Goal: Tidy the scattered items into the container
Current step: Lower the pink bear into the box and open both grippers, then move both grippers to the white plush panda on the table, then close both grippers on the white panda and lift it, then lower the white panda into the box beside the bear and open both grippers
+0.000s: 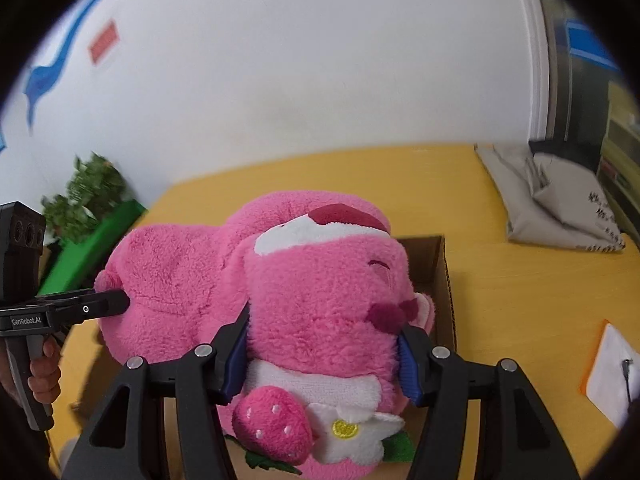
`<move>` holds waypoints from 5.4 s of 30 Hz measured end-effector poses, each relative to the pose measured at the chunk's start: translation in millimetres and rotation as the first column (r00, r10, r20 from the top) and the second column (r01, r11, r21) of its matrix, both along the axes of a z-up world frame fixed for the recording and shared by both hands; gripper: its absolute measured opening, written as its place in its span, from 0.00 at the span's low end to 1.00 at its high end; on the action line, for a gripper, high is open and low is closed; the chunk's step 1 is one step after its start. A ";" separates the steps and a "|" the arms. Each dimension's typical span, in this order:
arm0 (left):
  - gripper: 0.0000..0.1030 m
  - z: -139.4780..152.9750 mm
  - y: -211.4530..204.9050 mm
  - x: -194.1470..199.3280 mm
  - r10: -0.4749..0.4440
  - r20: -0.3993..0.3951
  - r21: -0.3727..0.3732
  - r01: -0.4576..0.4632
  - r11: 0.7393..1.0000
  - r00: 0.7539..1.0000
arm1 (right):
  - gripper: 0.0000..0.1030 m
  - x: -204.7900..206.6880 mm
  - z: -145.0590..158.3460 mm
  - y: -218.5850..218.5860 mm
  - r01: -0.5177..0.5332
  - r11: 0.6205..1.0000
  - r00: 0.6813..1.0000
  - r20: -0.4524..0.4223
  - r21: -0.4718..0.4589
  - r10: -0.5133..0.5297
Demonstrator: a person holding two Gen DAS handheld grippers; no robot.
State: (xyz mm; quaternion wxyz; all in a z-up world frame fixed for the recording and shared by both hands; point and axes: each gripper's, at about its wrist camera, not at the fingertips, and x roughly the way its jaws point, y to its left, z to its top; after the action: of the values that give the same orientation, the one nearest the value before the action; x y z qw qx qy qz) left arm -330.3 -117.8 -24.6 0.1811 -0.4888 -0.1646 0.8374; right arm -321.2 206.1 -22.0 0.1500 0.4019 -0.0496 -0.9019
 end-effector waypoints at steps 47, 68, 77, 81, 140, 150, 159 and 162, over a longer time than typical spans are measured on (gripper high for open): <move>1.00 101.5 -34.2 432.4 0.208 -0.358 -0.169 -0.283 0.944 0.910 | 0.87 330.2 88.5 28.7 -0.033 0.995 0.965 -0.260 -0.095 0.007; 1.00 52.0 22.7 424.2 0.141 -0.292 -0.131 -0.185 0.974 0.946 | 0.87 378.1 19.1 -64.3 -0.097 0.995 0.989 -0.116 -0.010 0.095; 1.00 36.9 -4.5 420.4 0.181 -0.260 -0.105 -0.214 0.971 0.949 | 0.87 366.0 7.4 -100.6 -0.172 0.985 0.983 -0.072 0.003 0.172; 1.00 30.4 -15.6 418.3 0.180 -0.249 -0.095 -0.209 0.973 0.952 | 0.87 364.0 5.1 -113.7 -0.195 0.981 0.979 -0.063 0.009 0.195; 0.78 113.9 -71.0 281.6 -0.026 -0.362 0.030 0.040 0.999 0.932 | 0.70 271.3 76.9 -186.7 -0.436 0.900 0.853 -0.329 -0.020 0.406; 0.78 48.8 -77.1 152.2 0.012 -0.175 0.084 0.002 0.997 0.985 | 0.70 154.3 38.0 -180.9 -0.387 0.921 0.899 -0.239 -0.044 0.367; 0.78 -21.8 -89.5 144.8 0.078 -0.043 0.007 -0.078 0.997 0.996 | 0.70 99.2 -43.5 -214.3 -0.406 0.908 0.897 0.146 -0.104 0.418; 0.81 -20.9 -92.4 152.0 0.082 -0.048 -0.015 -0.083 0.996 0.995 | 0.73 96.6 -46.4 -219.2 -0.426 0.898 0.881 0.175 -0.111 0.440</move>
State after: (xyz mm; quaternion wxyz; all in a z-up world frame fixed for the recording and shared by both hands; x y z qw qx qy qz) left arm -178.3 -210.2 -45.5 0.1460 -0.4631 -0.1734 0.8568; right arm -224.5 -13.1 -68.4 0.3559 0.4840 -0.0044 -0.7994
